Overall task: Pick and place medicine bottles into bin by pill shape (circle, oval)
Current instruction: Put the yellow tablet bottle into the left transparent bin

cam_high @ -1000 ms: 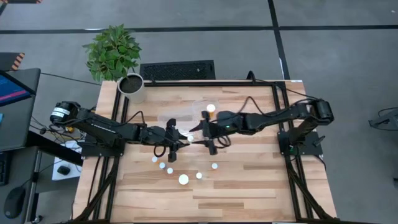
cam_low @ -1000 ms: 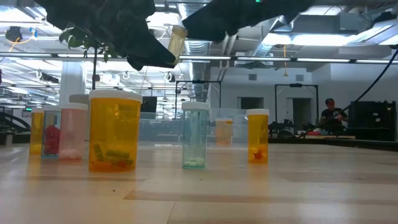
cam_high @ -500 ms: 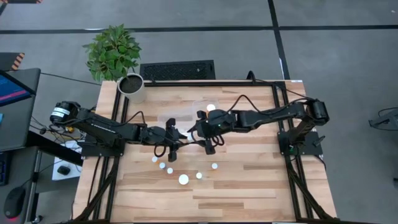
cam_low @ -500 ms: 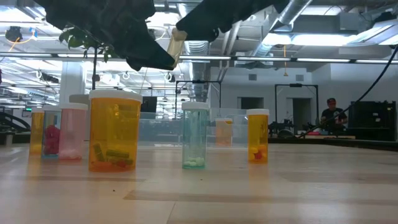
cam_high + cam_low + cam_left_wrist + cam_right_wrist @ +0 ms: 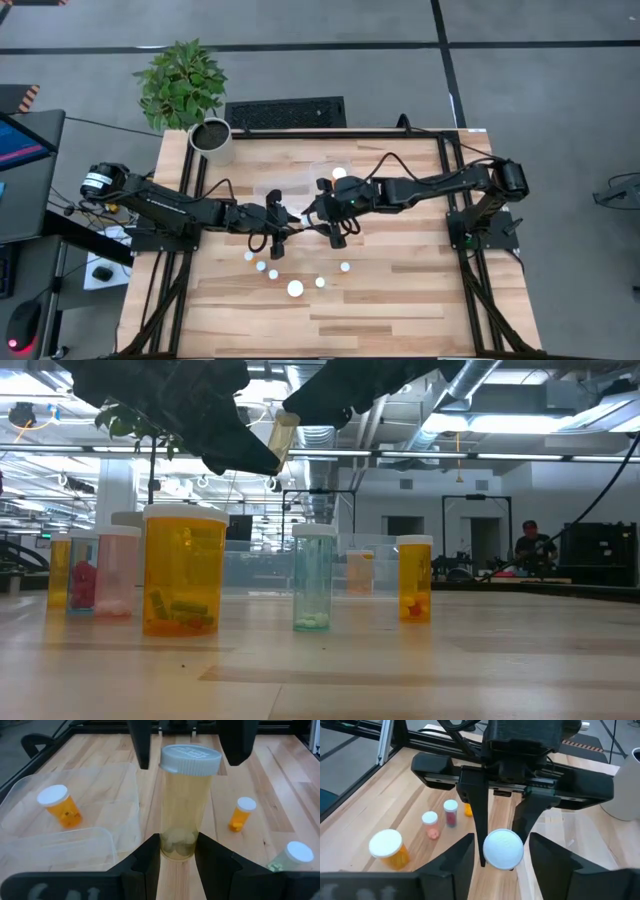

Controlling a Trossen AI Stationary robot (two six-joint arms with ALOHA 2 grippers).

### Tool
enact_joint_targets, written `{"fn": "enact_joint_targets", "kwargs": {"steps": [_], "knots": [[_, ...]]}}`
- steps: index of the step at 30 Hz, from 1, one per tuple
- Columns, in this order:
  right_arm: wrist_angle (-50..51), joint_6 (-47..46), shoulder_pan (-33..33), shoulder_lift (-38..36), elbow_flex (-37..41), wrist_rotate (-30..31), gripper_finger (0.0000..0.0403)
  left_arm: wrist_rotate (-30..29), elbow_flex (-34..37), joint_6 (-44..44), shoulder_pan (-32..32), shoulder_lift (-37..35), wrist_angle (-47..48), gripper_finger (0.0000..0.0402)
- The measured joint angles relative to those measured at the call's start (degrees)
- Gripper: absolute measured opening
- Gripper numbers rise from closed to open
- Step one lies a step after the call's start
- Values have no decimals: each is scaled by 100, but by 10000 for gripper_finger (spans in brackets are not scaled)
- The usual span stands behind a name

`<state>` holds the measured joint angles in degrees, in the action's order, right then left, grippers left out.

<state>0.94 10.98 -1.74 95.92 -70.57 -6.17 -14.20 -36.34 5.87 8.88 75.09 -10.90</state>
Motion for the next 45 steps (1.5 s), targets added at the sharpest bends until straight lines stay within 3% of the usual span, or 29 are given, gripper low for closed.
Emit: {"fn": "enact_joint_targets", "kwargs": {"steps": [33, 38, 45], "knots": [[32, -4, 0, 0, 0, 31, 120, 2, 0, 0, 0, 2, -42, 103], [64, -7, 0, -2, 0, 26, 136, 4, 0, -4, 0, 2, -44, 103], [92, -44, 0, -1, 2, 14, 193, 13, -4, -2, 0, 2, -77, 103]]}}
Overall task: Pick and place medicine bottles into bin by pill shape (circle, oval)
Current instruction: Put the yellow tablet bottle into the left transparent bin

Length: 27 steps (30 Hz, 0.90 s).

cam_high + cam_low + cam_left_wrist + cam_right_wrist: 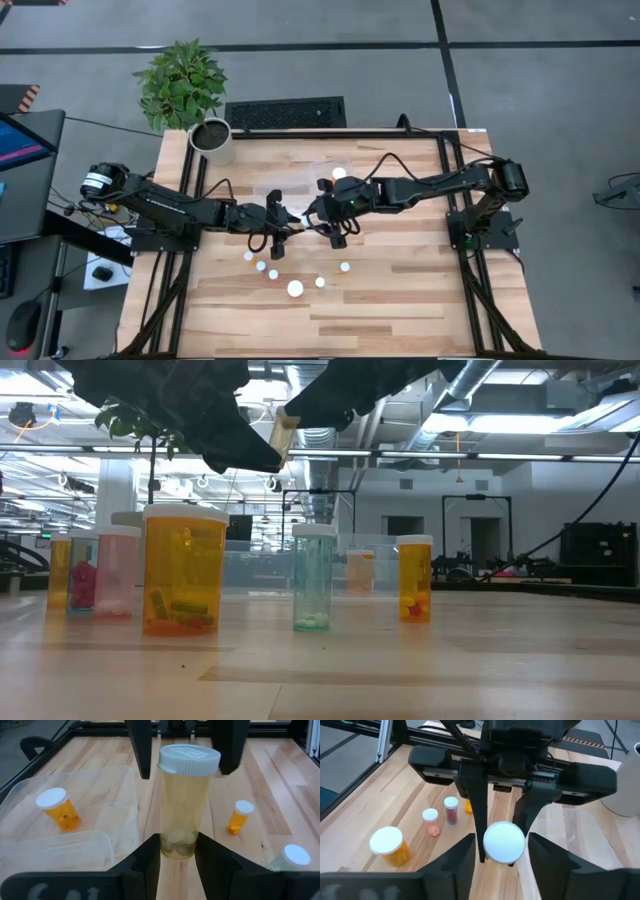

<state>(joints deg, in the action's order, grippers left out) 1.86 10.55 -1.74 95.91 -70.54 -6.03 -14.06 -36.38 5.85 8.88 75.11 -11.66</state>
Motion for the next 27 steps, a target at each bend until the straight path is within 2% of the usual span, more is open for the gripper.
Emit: {"fn": "enact_joint_targets", "kwargs": {"steps": [6, 15, 27], "knots": [[-55, 0, 0, -2, 0, -14, 206, -10, 0, 0, 0, 0, 3, 103], [-152, -2, 0, 345, 9, -16, 194, -9, 0, 0, 0, 0, 48, 103], [-324, 4, 36, 293, 4, -16, 188, -11, 0, 0, 0, 0, 96, 103]]}}
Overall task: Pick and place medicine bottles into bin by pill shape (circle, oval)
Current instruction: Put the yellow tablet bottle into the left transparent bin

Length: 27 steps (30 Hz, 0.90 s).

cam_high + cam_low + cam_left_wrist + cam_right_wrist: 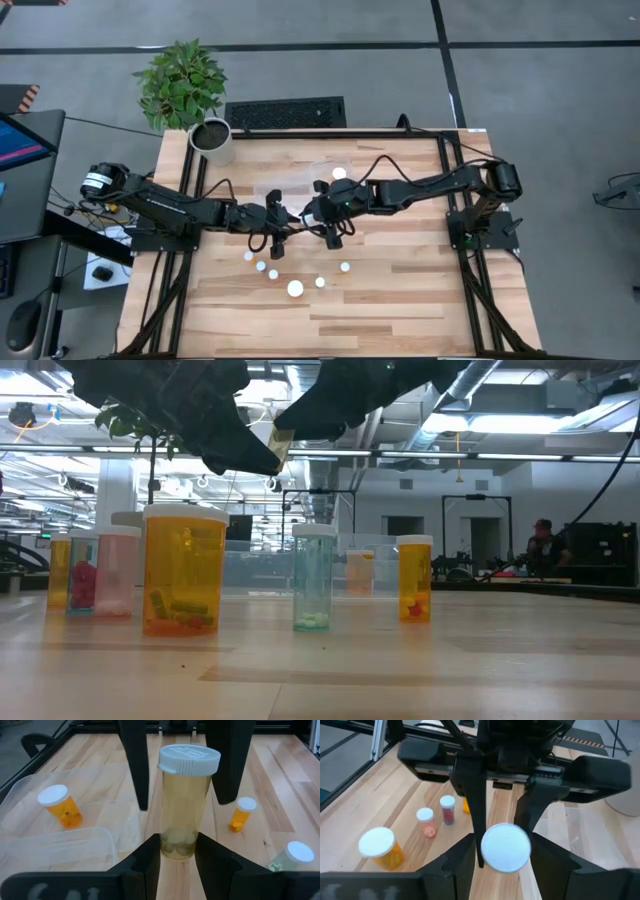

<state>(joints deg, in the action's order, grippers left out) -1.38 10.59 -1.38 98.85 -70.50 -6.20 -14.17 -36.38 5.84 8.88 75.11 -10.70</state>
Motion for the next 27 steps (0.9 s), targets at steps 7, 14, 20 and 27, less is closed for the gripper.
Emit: {"fn": "enact_joint_targets", "kwargs": {"steps": [7, 14, 20, 27], "knots": [[-52, -2, 1, 0, 0, 2, 160, -7, 2, 29, 0, 0, 82, 103], [-1, -4, 1, 0, -2, 0, 136, -13, 2, 42, 0, 0, 76, 103], [6, -4, -12, 0, -4, 2, 112, -17, 2, 47, 0, 0, 76, 103], [32, -6, -12, 0, -7, 4, 112, -78, 2, 56, 2, 0, 82, 104]]}}
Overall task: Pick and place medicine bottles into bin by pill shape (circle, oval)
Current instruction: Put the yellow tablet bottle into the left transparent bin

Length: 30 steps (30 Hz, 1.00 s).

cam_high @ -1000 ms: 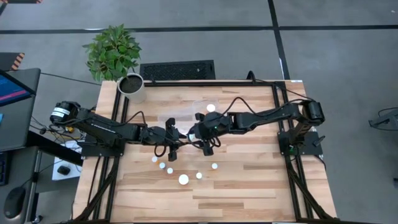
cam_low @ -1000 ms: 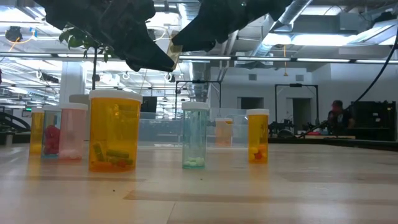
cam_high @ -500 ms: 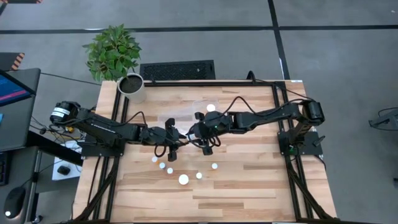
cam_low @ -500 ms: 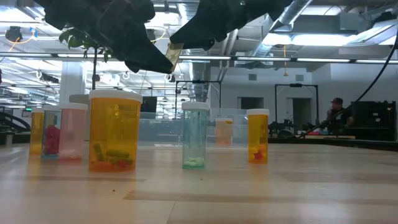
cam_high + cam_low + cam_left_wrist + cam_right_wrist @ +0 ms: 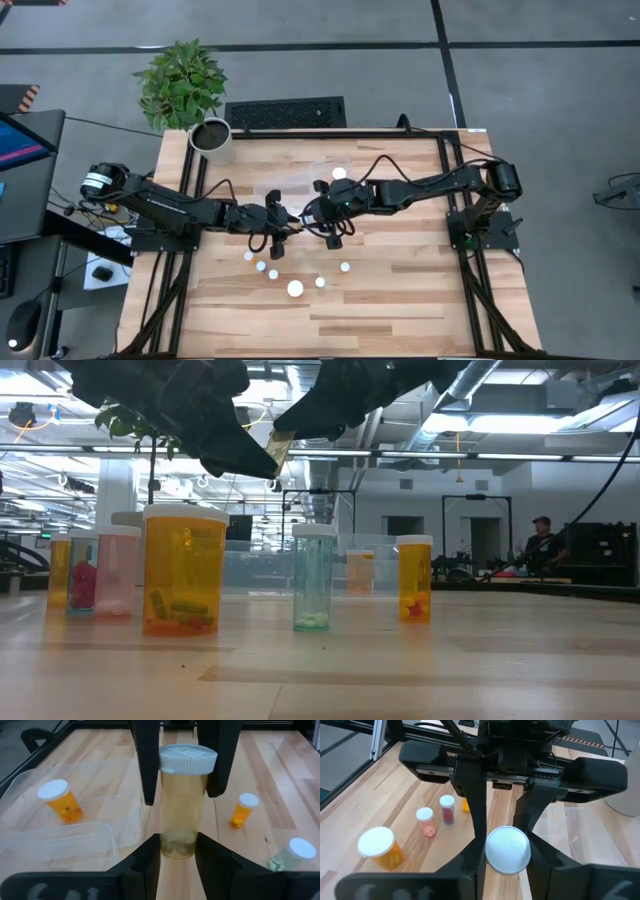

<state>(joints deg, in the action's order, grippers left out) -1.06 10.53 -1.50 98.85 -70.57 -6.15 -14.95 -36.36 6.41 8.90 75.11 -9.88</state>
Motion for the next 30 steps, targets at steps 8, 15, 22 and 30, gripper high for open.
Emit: {"fn": "enact_joint_targets", "kwargs": {"steps": [8, 15, 22, 30], "knots": [[39, -14, -2, 0, 0, 2, 110, -201, 0, 79, 5, -2, 8, 174], [113, 29, 51, -95, 1, -2, 112, -402, 0, 318, 1, -76, 345, 242], [677, 56, 166, -656, 0, -2, 112, -467, 2, 392, -1, -600, 702, 249], [1513, 186, 340, -1452, -4, -2, 113, -506, 0, 182, 158, -2190, 1392, 240]]}}
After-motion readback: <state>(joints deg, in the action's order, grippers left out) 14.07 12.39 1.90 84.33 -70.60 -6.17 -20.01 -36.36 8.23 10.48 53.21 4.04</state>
